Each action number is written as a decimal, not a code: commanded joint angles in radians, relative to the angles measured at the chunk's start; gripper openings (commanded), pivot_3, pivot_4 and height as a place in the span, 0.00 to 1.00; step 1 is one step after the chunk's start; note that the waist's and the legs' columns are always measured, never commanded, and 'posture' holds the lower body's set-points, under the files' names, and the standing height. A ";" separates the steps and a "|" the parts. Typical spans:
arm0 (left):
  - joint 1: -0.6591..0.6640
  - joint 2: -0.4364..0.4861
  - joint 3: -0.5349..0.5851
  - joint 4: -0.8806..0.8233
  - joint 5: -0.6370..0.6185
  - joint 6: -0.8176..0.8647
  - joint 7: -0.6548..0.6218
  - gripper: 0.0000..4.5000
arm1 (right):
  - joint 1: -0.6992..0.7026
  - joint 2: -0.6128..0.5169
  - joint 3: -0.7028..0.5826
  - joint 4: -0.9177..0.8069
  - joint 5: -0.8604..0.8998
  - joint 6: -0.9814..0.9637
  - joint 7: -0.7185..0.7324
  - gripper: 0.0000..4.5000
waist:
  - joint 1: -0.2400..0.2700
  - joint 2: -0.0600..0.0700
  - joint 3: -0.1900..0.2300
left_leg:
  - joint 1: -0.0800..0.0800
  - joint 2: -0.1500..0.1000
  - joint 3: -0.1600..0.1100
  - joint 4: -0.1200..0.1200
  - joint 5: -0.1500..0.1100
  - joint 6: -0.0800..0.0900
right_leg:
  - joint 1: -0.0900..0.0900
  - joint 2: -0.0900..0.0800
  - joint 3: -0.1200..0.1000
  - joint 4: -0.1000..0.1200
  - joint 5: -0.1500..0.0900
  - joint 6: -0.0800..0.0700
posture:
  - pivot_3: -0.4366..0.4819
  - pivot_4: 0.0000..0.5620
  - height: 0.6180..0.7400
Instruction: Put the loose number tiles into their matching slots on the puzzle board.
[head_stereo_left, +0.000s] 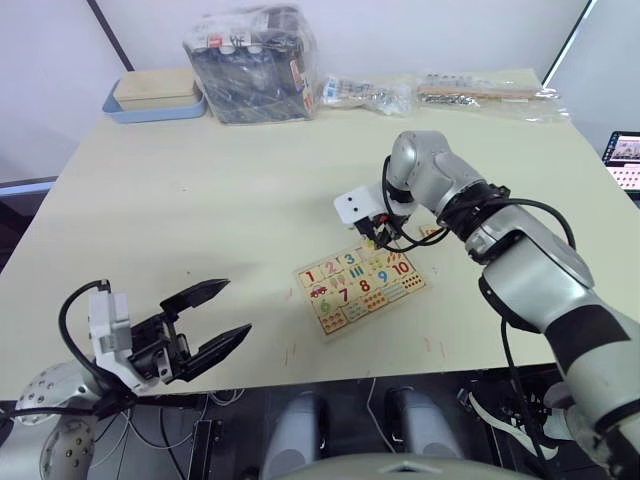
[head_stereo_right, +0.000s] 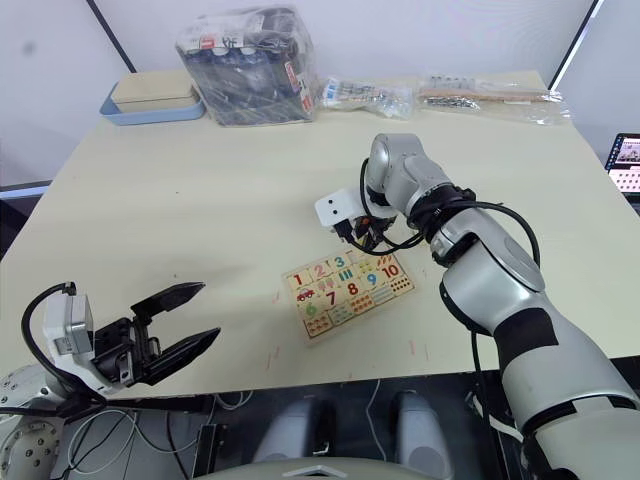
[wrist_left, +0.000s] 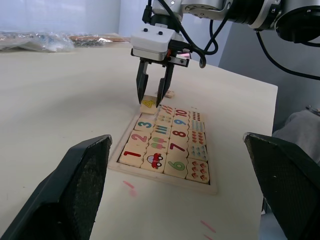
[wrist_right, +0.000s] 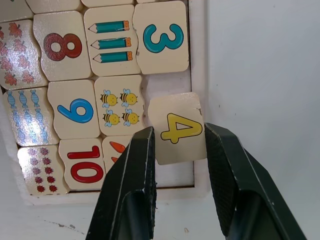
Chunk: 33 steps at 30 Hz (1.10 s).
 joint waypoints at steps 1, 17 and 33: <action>0.003 0.004 0.007 -0.035 -0.014 -0.007 -0.001 1.00 | -0.003 0.005 -0.034 -0.025 0.001 0.009 0.007 0.19 | 0.000 0.000 0.000 | 0.000 0.000 0.000 0.000 0.000 0.000 | 0.000 0.000 0.000 0.000 0.000 0.000 | 0.48 0.27 1.00; 0.009 0.000 0.003 -0.044 -0.011 -0.006 0.009 1.00 | 0.019 0.021 -0.030 -0.041 -0.002 0.026 0.012 0.19 | 0.000 0.000 0.000 | 0.000 0.000 0.000 0.000 0.000 0.000 | 0.000 0.000 0.000 0.000 0.000 0.000 | 0.48 0.27 1.00; 0.013 0.001 0.000 -0.055 -0.011 -0.001 0.022 1.00 | 0.033 0.022 -0.026 -0.055 -0.008 0.029 0.019 0.19 | 0.000 0.000 0.000 | 0.000 0.000 0.000 0.000 0.000 0.000 | 0.000 0.000 0.000 0.000 0.000 0.000 | 0.48 0.27 1.00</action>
